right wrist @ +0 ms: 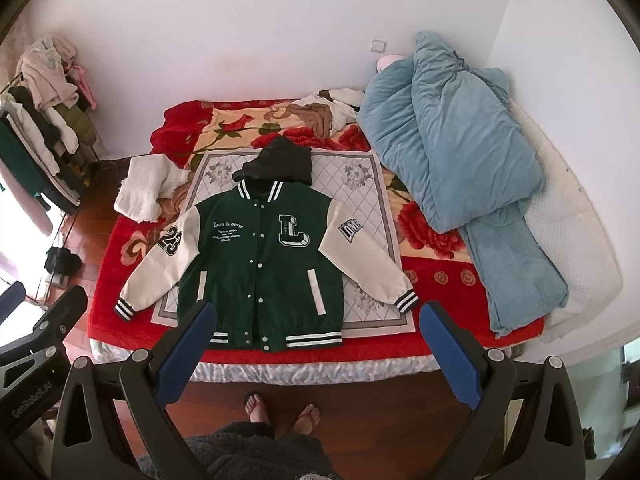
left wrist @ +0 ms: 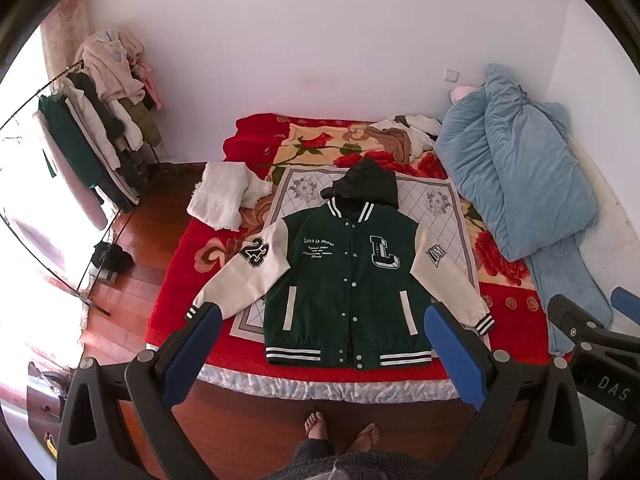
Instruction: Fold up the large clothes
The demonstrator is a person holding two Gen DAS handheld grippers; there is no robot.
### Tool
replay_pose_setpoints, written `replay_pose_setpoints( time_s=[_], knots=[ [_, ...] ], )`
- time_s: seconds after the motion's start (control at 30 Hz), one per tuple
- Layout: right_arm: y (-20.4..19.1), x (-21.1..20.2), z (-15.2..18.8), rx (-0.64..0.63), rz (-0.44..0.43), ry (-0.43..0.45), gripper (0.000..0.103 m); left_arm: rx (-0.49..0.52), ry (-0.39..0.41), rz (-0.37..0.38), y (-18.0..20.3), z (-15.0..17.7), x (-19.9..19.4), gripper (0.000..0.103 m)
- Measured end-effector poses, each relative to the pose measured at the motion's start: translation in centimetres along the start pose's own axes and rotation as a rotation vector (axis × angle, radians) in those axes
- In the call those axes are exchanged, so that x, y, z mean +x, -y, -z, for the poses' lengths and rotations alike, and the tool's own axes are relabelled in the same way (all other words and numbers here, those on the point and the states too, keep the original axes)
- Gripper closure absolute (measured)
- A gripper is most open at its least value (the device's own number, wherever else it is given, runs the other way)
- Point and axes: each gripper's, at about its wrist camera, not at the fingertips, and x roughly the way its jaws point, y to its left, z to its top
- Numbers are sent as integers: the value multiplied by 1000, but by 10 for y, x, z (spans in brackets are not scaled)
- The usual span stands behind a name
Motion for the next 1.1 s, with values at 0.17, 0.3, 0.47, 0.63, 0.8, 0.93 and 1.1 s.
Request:
replay_pose_setpoints(
  time_s=[0.17,0.3,0.47,0.63,0.8,0.93,1.1],
  knots=[
    [-1,-2,-2,2,-1,0,1,1,2,2,3,-6,-3,0],
    [-1,-4,-5,6,4,0,1,2,3,10,4,-13,-3,0],
    [2,4,-23,53,-10,0,1,11,27,-11,5,-29,17,0],
    [23,69,-28,181,-40,-23,1,71,48,-66,14,-30,83,0],
    [69,163,-15,350,-1,-109,20,144,12,-99,41,-29,169,0],
    [119,251,18,482,11,-173,30,172,-7,-115,79,-22,232,0],
    [207,377,82,802,-94,-294,24,187,-42,-162,138,-19,317,0]
  ],
)
